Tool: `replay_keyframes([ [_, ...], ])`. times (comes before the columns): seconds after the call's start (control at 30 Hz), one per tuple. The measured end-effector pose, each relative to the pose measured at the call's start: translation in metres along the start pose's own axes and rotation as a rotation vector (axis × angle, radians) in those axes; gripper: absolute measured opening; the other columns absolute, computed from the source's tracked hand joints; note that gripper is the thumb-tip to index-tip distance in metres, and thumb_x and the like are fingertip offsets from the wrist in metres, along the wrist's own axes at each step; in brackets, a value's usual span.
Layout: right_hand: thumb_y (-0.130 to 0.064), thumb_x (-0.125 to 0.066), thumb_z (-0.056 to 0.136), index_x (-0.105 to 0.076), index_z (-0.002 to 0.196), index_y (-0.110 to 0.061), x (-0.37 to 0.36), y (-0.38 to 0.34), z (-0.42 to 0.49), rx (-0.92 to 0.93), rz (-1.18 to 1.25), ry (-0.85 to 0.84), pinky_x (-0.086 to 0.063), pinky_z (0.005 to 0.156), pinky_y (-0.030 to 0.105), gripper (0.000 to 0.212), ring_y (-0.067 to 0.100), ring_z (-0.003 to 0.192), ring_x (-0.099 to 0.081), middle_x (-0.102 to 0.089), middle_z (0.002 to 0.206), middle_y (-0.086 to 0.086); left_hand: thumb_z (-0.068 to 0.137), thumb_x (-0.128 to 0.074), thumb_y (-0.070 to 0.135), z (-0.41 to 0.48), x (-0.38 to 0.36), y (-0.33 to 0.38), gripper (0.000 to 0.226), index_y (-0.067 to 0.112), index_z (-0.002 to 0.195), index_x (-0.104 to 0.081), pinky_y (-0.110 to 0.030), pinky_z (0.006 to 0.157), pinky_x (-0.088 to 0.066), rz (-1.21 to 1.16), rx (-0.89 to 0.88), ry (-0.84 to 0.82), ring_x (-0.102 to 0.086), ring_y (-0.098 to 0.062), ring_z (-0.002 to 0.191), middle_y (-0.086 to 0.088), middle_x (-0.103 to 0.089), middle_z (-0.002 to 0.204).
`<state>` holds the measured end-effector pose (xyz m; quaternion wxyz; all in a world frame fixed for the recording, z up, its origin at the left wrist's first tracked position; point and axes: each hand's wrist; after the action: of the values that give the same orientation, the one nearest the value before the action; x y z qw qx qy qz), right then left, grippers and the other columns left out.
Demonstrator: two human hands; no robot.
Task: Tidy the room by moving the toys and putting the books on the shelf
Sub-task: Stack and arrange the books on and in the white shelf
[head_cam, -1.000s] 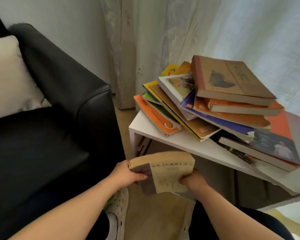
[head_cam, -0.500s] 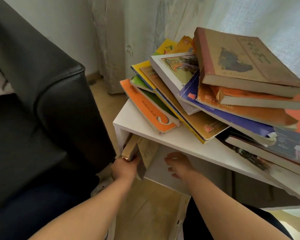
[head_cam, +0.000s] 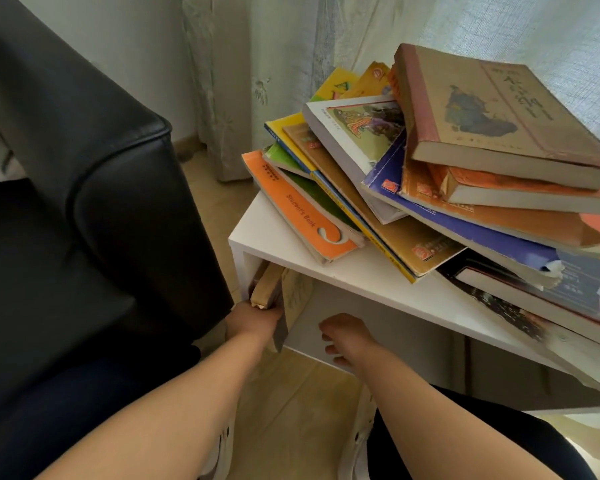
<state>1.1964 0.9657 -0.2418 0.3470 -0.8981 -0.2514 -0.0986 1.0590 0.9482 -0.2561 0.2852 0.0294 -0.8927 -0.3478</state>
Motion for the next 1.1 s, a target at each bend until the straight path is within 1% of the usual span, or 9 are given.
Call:
replay_keyframes([
  [0.17,-0.019,-0.048,0.095,-0.056,0.118,-0.002,0.0,-0.002,0.0,0.001,0.021,-0.008,-0.047,0.096,0.041,0.03,0.024,0.092,-0.056,-0.061,0.107,0.017,0.083,-0.066,0.034,0.002,0.0,0.0,0.044,0.006,0.116,-0.058,-0.037,0.085,-0.054,0.041,0.022,-0.04,-0.061,-0.032,0.101,-0.015,-0.062,0.113],
  [0.27,-0.02,-0.047,0.095,-0.055,0.117,-0.004,0.001,-0.003,-0.004,-0.004,0.022,-0.009,-0.047,0.096,0.039,0.029,0.029,0.109,-0.059,-0.059,0.121,0.018,0.085,-0.064,0.035,0.0,0.001,0.001,0.044,0.007,0.118,-0.057,-0.041,0.088,-0.054,0.042,0.024,-0.051,-0.06,-0.032,0.102,-0.015,-0.061,0.115],
  [0.37,-0.019,-0.046,0.096,-0.054,0.119,-0.003,0.004,-0.006,-0.011,0.014,0.008,0.004,-0.047,0.096,0.04,0.03,0.031,0.113,-0.057,-0.058,0.123,0.019,0.086,-0.062,0.035,-0.005,0.004,0.004,0.044,0.008,0.12,-0.056,-0.039,0.087,-0.054,0.074,0.006,-0.077,-0.059,-0.031,0.103,-0.014,-0.06,0.116],
  [0.5,-0.02,-0.045,0.096,-0.053,0.121,-0.005,0.008,-0.012,-0.028,0.061,-0.001,0.02,-0.047,0.095,0.04,0.03,0.03,0.109,-0.058,-0.06,0.118,0.017,0.087,-0.06,0.026,-0.022,0.019,0.011,0.036,0.009,0.118,-0.057,-0.032,0.07,-0.056,0.125,-0.048,-0.091,-0.062,-0.025,0.09,-0.012,-0.063,0.105],
  [0.6,-0.02,-0.045,0.095,-0.053,0.122,-0.007,0.01,-0.019,-0.047,0.112,0.01,0.023,-0.049,0.087,0.037,0.031,0.025,0.096,-0.058,-0.058,0.105,0.014,0.088,-0.06,0.021,-0.038,0.035,0.019,0.029,0.011,0.114,-0.054,-0.024,0.053,-0.046,0.143,-0.131,-0.073,-0.057,-0.018,0.075,-0.007,-0.058,0.092],
  [0.77,-0.022,-0.046,0.094,-0.051,0.122,-0.014,0.014,-0.034,-0.093,0.23,0.029,0.02,-0.043,0.074,0.031,0.03,0.022,0.087,-0.054,-0.056,0.1,0.008,0.088,-0.056,0.021,-0.074,0.072,0.036,0.016,0.02,0.104,-0.052,-0.024,0.059,-0.043,0.111,-0.327,-0.01,-0.052,-0.012,0.072,0.001,-0.054,0.086],
  [0.93,-0.026,-0.049,0.094,-0.059,0.106,-0.016,0.022,-0.056,-0.145,0.425,-0.023,0.026,-0.046,0.069,0.029,0.018,0.021,0.088,-0.056,-0.059,0.095,0.006,0.084,-0.058,0.018,-0.122,0.104,0.07,0.004,0.02,0.082,-0.058,-0.037,0.08,-0.056,-0.076,-0.487,-0.043,-0.066,-0.021,0.084,-0.004,-0.066,0.083],
  [1.03,-0.026,-0.052,0.094,-0.058,0.094,-0.021,0.033,-0.072,-0.173,0.568,-0.014,0.052,-0.051,0.081,0.033,0.008,0.019,0.087,-0.06,-0.063,0.096,0.005,0.086,-0.055,0.015,-0.144,0.112,0.091,0.006,0.017,0.082,-0.06,-0.032,0.076,-0.054,-0.091,-0.571,-0.102,-0.066,-0.017,0.077,-0.004,-0.066,0.082],
  [1.1,-0.024,-0.052,0.093,-0.057,0.091,-0.023,0.049,-0.083,-0.193,0.643,0.043,0.13,-0.051,0.075,0.03,0.006,0.017,0.083,-0.062,-0.065,0.095,0.003,0.087,-0.054,0.014,-0.157,0.114,0.107,0.008,0.017,0.081,-0.058,-0.031,0.071,-0.052,-0.111,-0.618,-0.139,-0.064,-0.016,0.076,-0.005,-0.066,0.081],
])
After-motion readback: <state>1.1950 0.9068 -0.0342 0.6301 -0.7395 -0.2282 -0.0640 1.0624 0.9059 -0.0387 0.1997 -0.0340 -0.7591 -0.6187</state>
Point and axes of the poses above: each hand's wrist, its own z-axis towards the middle knuckle, its own x-axis out of the back of the hand, y = z × x
